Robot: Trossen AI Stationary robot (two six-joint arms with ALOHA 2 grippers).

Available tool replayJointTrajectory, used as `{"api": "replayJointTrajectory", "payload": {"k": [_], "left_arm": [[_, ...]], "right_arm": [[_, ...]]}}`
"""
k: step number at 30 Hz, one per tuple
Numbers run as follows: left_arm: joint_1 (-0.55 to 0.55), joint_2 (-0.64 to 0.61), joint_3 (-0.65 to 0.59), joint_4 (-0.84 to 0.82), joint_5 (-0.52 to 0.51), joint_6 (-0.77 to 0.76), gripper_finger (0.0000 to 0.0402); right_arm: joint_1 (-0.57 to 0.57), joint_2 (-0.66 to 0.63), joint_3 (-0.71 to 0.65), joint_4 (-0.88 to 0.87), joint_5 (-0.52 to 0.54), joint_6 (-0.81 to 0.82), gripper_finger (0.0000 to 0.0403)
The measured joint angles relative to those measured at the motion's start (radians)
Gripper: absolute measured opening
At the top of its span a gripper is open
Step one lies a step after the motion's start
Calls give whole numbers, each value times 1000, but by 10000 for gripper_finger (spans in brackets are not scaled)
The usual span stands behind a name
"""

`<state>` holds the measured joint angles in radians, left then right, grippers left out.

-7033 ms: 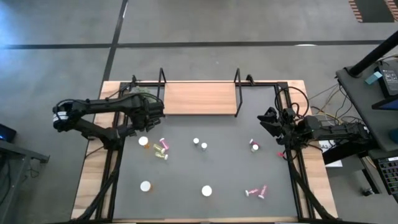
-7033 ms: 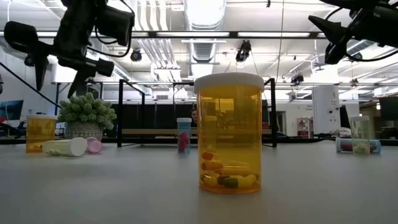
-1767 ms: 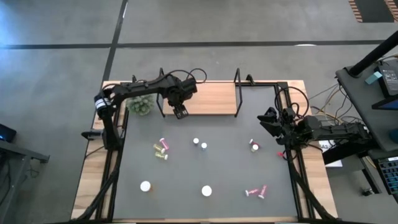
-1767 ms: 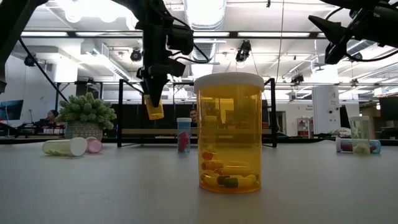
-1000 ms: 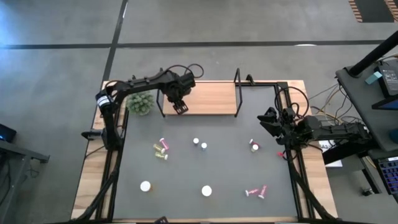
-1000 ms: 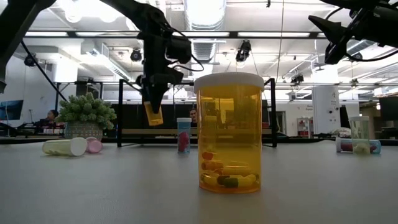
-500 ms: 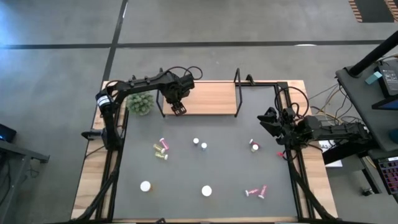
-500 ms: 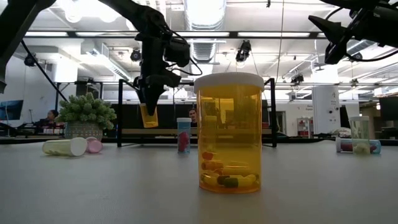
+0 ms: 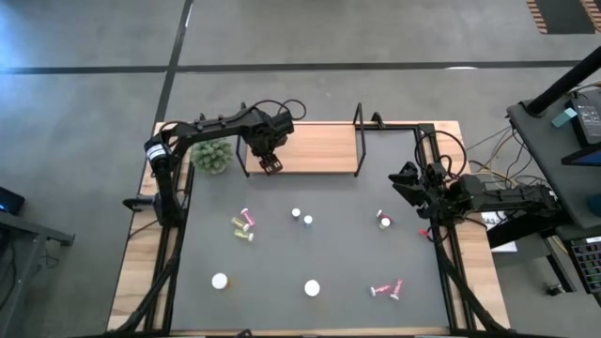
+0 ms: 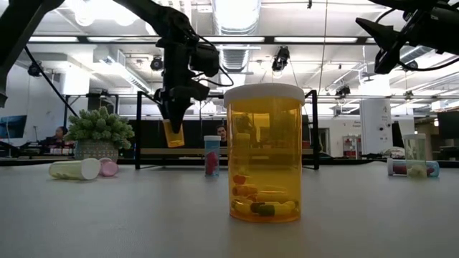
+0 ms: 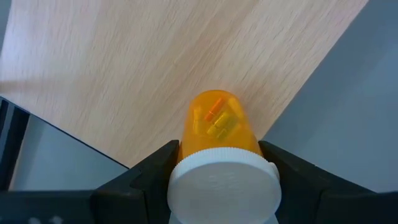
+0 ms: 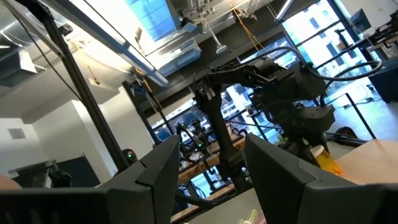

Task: Pick and place medicine bottles onto shelf by color
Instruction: Put the top orange pill bottle on the shelf

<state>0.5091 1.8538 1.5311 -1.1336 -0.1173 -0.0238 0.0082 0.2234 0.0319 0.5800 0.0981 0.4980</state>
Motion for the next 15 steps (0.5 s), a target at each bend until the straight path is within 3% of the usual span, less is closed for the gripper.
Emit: {"api": "replayJointTrajectory", "payload": {"k": [15], "left_arm": [[0, 1, -6, 4, 7, -11, 194]], "right_arm": [[0, 0, 0, 0, 0, 0, 171]]}}
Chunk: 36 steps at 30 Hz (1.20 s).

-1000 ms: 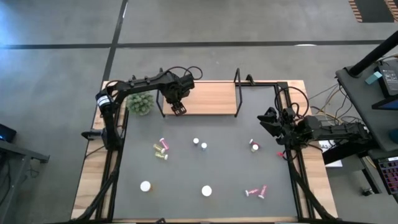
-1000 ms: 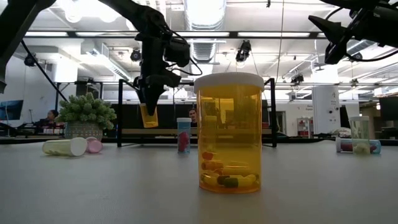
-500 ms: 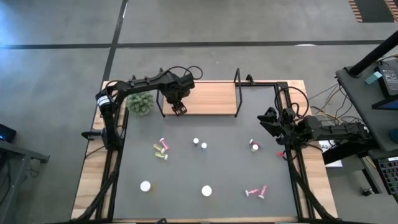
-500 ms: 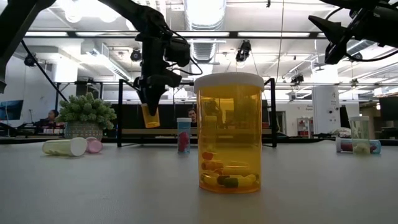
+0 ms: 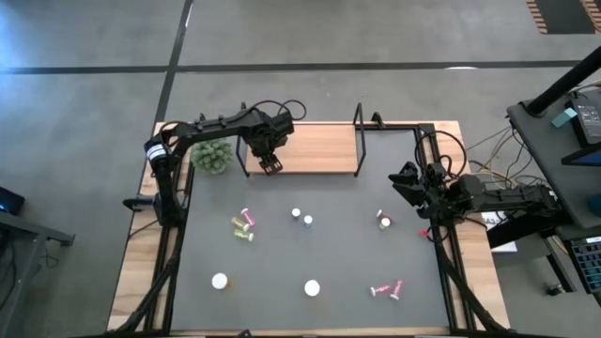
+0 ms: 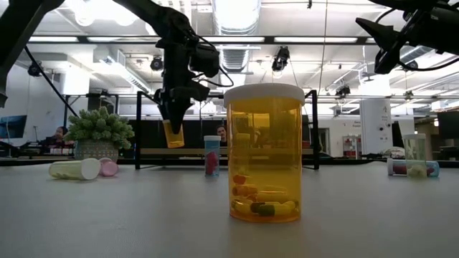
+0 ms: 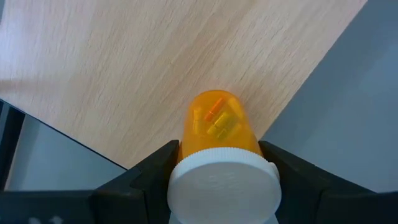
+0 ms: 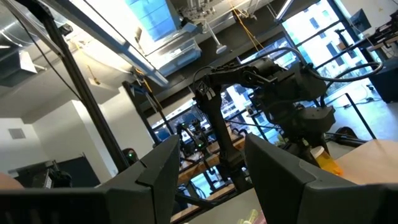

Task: Pick and place medicine bottles onto shelf by color
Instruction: Put the top orange pill bottle on the shelf

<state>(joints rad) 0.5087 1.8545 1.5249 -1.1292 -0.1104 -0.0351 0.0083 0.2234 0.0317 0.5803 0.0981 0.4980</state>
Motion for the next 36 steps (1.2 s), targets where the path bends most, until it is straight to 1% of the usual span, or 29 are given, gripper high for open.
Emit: {"api": "replayJointTrajectory", "payload": {"k": [30, 36], "left_arm": [[2, 1, -14, 70, 13, -69, 194], [3, 2, -14, 90, -7, -60, 194]], "right_arm": [[0, 0, 0, 0, 0, 0, 171], [0, 0, 0, 0, 0, 0, 171]]}}
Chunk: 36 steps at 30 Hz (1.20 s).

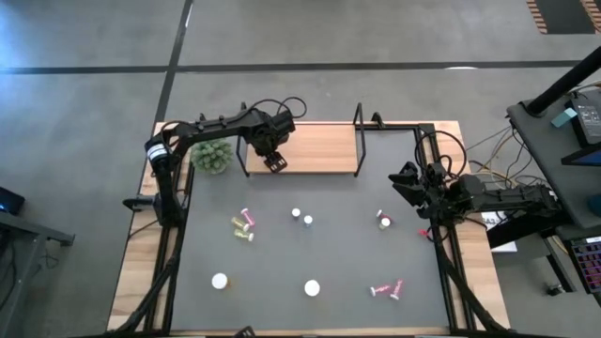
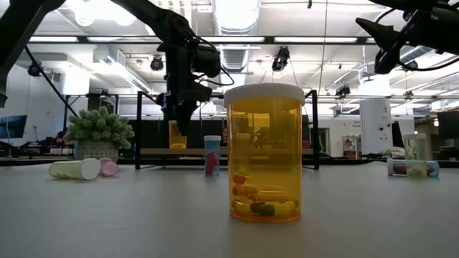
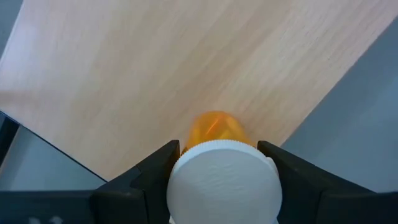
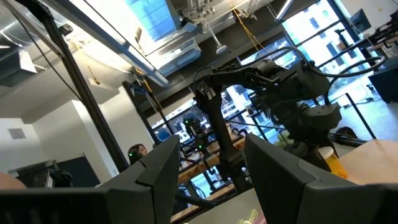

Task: Pick and place medicine bottles onto shelf by color
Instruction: Put the top orange pill bottle on the shelf

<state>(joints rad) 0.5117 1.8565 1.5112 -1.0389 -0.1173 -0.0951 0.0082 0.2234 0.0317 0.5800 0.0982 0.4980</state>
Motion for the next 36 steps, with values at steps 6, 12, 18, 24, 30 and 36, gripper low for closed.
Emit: {"api": "replayJointTrajectory", "payload": {"k": [6, 12, 18, 24, 30, 36], "left_arm": [[1, 0, 0, 13, -6, 4, 194], [1, 0, 0, 43, -8, 5, 194], [6, 0, 0, 75, -11, 77, 194], [24, 0, 0, 80, -13, 164, 194], [58, 0, 0, 89, -12, 240, 194], [87, 0, 0, 120, -11, 315, 194]], "right_arm": [[0, 0, 0, 0, 0, 0, 171], [0, 0, 0, 0, 0, 0, 171], [0, 0, 0, 0, 0, 0, 171], [0, 0, 0, 0, 0, 0, 171], [0, 0, 0, 0, 0, 0, 171], [0, 0, 0, 0, 0, 0, 171]]}}
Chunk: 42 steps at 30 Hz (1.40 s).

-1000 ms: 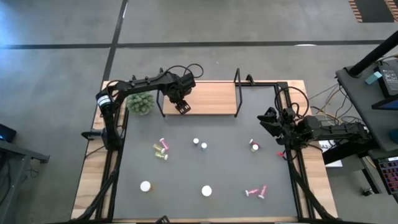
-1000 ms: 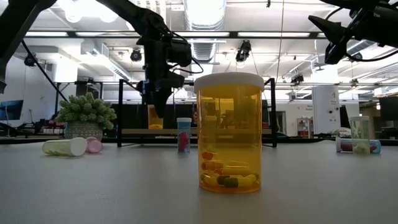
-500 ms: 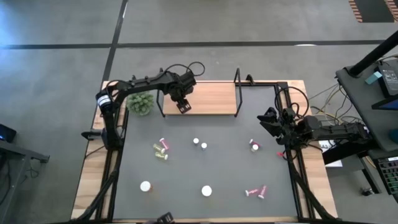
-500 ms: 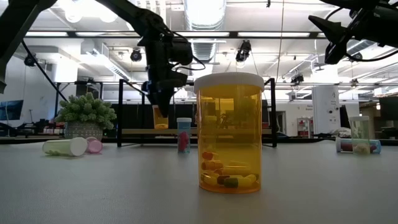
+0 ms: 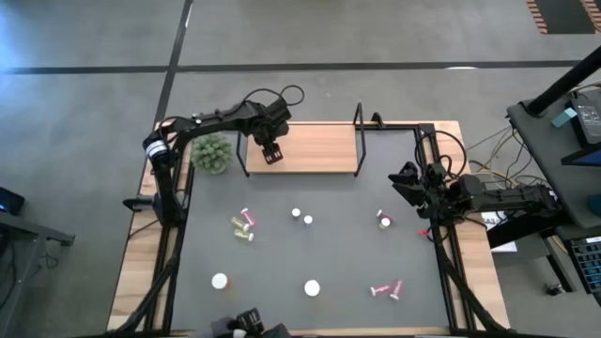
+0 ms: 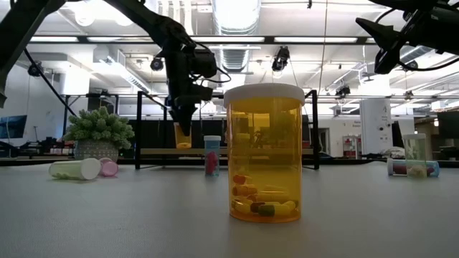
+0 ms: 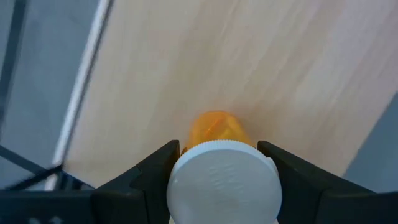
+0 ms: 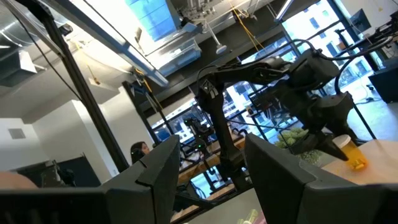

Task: Pick and place medicine bottles onto shelf by color
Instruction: Put the top orange pill bottle on the shelf

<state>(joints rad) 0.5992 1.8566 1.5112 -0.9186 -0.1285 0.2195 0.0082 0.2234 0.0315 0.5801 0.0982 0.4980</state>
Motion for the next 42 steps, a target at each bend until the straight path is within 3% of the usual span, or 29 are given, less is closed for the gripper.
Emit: {"api": "replayJointTrajectory", "payload": {"k": [9, 21, 42], "left_arm": [[9, 8, 0, 2, 19, 131, 194], [12, 8, 0, -6, -29, 154, 194], [83, 8, 0, 31, 36, 276, 194]], "right_arm": [[0, 0, 0, 0, 0, 0, 171], [0, 0, 0, 0, 0, 0, 171], [0, 0, 0, 0, 0, 0, 171]]}}
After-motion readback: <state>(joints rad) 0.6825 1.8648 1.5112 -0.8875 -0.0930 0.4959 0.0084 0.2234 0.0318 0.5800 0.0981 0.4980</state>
